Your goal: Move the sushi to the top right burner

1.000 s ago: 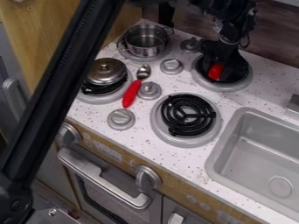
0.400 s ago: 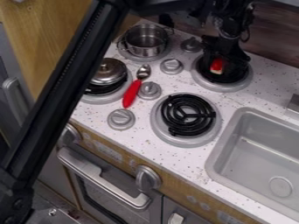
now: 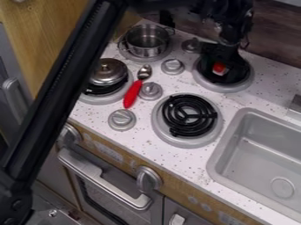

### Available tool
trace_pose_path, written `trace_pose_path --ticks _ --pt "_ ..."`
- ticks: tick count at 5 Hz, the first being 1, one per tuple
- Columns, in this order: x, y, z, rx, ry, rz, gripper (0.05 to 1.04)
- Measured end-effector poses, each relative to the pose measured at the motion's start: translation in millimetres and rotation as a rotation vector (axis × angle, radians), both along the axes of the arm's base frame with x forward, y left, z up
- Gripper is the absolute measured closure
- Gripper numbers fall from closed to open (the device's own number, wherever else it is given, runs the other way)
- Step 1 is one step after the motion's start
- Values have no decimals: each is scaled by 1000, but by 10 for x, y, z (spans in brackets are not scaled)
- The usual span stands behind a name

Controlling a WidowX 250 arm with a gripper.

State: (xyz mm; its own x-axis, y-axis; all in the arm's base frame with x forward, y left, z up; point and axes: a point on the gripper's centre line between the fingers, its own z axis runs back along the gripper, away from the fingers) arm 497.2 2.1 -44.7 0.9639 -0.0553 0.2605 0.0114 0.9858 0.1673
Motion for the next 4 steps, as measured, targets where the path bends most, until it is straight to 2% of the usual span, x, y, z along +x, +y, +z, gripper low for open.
trace_pose_path --ticks 1,2,3,4 --pt "-117 -12 62 3 -6 -8 83" --pt "-355 -10 322 -3 -5 -10 83" --pt "-650 -42 477 -45 74 -17 83" --pt "-980 -70 501 -99 175 -2 83"
